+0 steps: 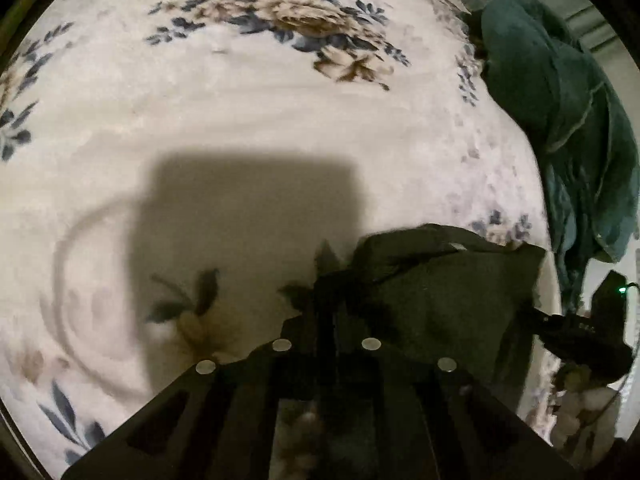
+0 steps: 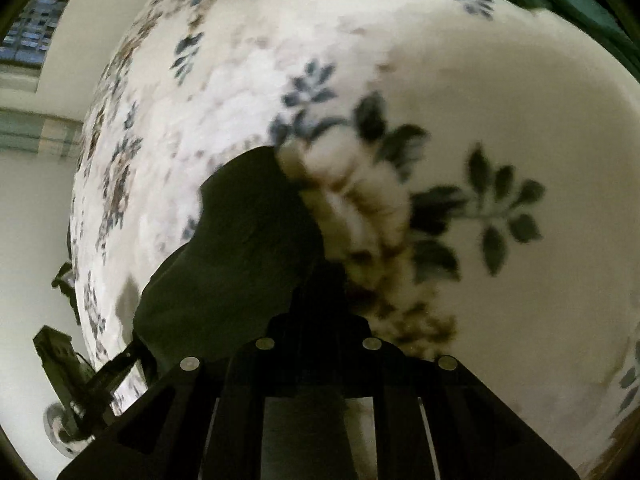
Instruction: Fold small clothes
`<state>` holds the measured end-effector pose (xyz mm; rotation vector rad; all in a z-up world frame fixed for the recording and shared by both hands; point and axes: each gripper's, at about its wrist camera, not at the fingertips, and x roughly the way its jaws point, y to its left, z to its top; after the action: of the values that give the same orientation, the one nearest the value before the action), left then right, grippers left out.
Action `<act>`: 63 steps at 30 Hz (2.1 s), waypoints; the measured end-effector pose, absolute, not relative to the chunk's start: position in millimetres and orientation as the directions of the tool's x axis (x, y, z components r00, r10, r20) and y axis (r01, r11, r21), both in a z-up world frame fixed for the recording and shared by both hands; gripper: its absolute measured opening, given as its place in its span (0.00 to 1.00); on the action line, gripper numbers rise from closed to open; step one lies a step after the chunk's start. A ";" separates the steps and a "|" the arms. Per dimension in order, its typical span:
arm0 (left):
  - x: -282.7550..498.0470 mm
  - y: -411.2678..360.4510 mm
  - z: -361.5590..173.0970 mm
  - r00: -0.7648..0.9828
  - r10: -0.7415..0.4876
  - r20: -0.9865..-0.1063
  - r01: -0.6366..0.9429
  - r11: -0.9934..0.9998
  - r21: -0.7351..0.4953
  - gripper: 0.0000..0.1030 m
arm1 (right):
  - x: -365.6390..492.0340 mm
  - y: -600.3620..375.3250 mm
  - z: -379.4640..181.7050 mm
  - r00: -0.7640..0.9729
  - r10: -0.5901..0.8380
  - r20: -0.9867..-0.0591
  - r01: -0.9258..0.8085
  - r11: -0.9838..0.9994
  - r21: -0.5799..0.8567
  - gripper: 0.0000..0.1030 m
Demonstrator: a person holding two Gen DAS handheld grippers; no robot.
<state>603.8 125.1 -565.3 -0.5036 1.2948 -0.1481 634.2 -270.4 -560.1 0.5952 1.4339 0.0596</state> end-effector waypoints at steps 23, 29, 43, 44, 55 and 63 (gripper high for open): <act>530.6 121.2 -515.8 0.245 -0.533 -0.810 -0.112 0.814 -0.570 0.48 | 566.6 -232.1 -542.4 -0.012 0.477 -0.879 0.224 0.858 0.463 0.64; 408.4 123.1 -471.6 0.202 -0.535 -0.820 -0.139 0.814 -0.565 0.53 | 478.6 -236.6 -508.3 -0.084 0.534 -0.841 0.209 0.835 0.509 0.69; 140.7 106.7 -538.2 0.035 -0.505 -0.863 -0.479 0.749 -0.457 0.53 | 187.9 -216.3 -546.3 -0.289 0.546 -0.786 0.311 0.830 0.462 0.69; 130.7 103.2 -542.0 0.042 -0.520 -0.853 -0.499 0.729 -0.469 0.53 | 175.4 -218.7 -551.3 -0.291 0.545 -0.787 0.319 0.830 0.457 0.69; 99.2 91.8 -541.4 0.203 -0.503 -0.840 -0.496 0.686 -0.531 0.53 | 113.6 -232.7 -561.2 -0.236 0.542 -0.807 0.365 0.819 0.443 0.69; 101.9 95.1 -524.5 0.363 -0.440 -0.822 -0.479 0.668 -0.569 0.07 | 121.6 -249.3 -575.6 -0.233 0.543 -0.807 0.353 0.820 0.450 0.69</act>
<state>101.9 95.1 -524.5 -0.9001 1.2485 0.0305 121.6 -249.3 -575.6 0.6794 1.8478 0.2052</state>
